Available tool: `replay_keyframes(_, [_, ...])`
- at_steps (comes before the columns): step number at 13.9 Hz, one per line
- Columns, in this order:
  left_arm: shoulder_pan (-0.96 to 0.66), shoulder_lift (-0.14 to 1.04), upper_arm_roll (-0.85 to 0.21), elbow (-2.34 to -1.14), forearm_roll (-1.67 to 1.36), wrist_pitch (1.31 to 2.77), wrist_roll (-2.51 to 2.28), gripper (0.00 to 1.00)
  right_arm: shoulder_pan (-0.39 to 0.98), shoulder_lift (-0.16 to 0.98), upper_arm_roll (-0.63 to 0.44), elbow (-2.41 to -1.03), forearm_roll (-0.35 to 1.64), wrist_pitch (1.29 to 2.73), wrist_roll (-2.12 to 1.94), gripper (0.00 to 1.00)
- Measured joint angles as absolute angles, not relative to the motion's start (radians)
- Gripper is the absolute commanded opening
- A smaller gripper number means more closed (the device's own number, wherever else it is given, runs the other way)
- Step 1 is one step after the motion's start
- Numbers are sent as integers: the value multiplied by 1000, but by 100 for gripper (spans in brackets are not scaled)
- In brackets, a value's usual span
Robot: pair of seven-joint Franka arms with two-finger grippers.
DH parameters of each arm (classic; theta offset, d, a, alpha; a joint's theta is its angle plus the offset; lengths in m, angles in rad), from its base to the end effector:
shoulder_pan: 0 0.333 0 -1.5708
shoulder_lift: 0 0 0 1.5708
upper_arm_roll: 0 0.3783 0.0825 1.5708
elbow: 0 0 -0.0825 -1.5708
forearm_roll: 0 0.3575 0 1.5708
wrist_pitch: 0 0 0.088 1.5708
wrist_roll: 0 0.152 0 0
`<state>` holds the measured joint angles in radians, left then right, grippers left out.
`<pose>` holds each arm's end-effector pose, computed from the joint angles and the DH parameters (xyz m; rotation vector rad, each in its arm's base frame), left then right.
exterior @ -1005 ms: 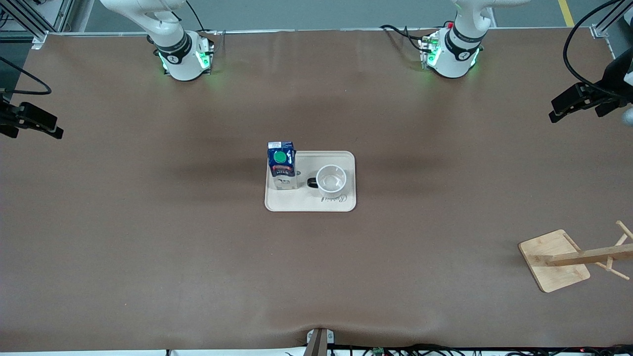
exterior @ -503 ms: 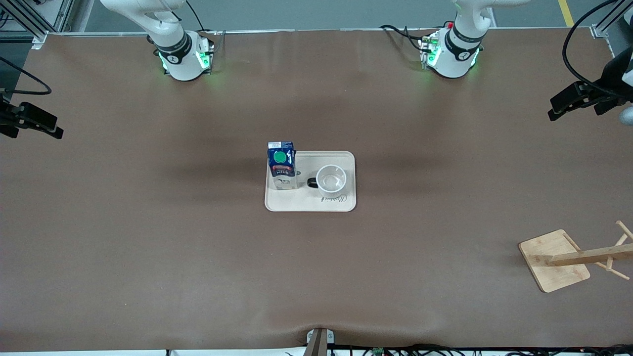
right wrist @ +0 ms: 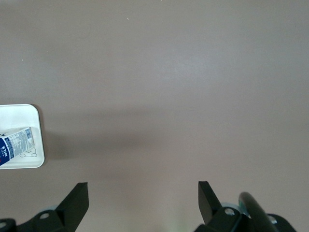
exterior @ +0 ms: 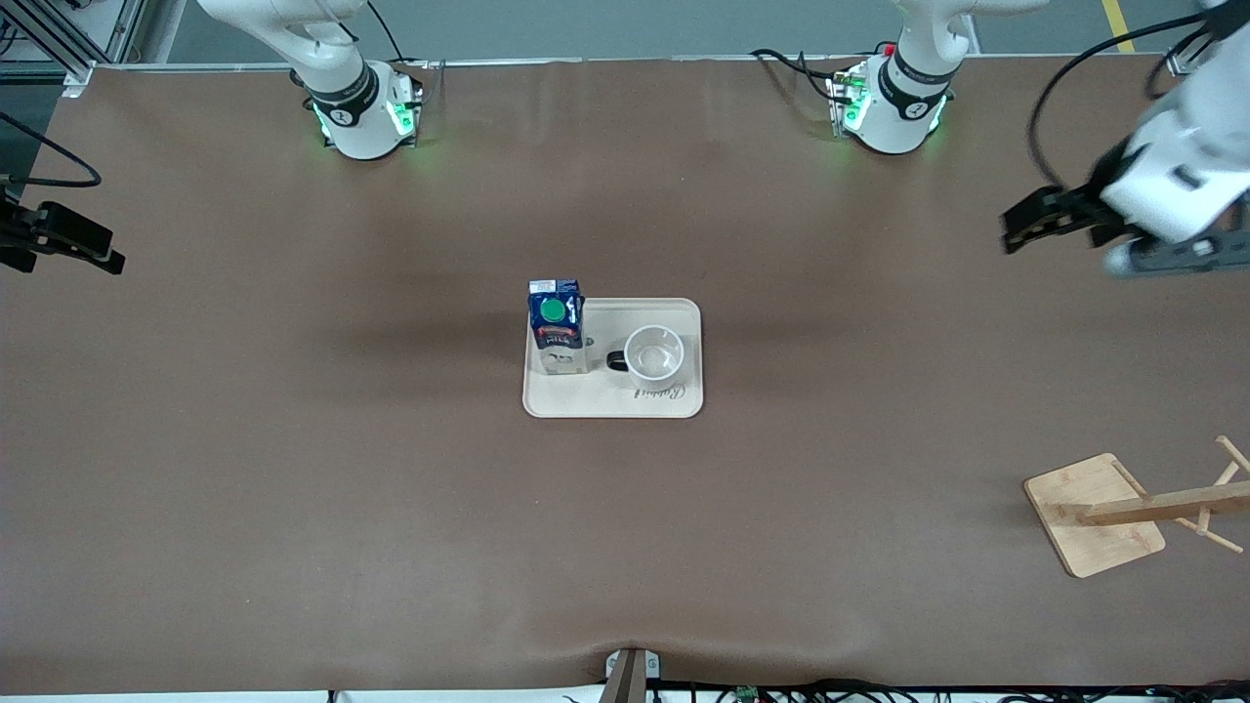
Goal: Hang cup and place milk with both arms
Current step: 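Reach the left gripper to the white mug on the tray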
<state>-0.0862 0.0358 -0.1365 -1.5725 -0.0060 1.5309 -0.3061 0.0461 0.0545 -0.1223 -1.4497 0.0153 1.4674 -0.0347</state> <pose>0.5192 -0.1171 0.6190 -3.1269 -0.1303 0.1209 0.5352 -0.0361 0.6574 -3.1299 0.0628 0.0561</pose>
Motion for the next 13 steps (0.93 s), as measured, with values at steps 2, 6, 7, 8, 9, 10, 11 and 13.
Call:
replay_keyframes(2, [-117, 90, -219, -1607, -6, 1633, -480, 100, 46, 54, -123, -1450, 15, 1467, -35, 100])
replay_keyframes(6, [-195, 191, -313, -1688, -3, 1833, -753, 100, 46, 54, -123, -1450, 15, 1467, -35, 100])
replay_keyframes(7, [-226, 221, -315, -1701, 10, 1881, -777, 100, 46, 55, -123, -1450, 15, 1467, -35, 100])
replay_keyframes(8, [-256, 256, -315, -1709, 37, 1930, -796, 100, 46, 55, -123, -1450, 15, 1468, -35, 100])
replay_keyframes(9, [-284, 297, -316, -1713, 65, 1987, -817, 97, 46, 54, -123, -1450, 15, 1468, -35, 100])
replay_keyframes(10, [-304, 339, -316, -1714, 81, 2044, -835, 93, 46, 55, -123, -1450, 15, 1468, -35, 100])
replay_keyframes(11, [-320, 379, -316, -1713, 88, 2093, -846, 89, 46, 55, -123, -1450, 15, 1468, -35, 100])
replay_keyframes(13, [-347, 445, -316, -1711, 92, 2157, -857, 83, 46, 55, -123, -1450, 15, 1468, -35, 100])
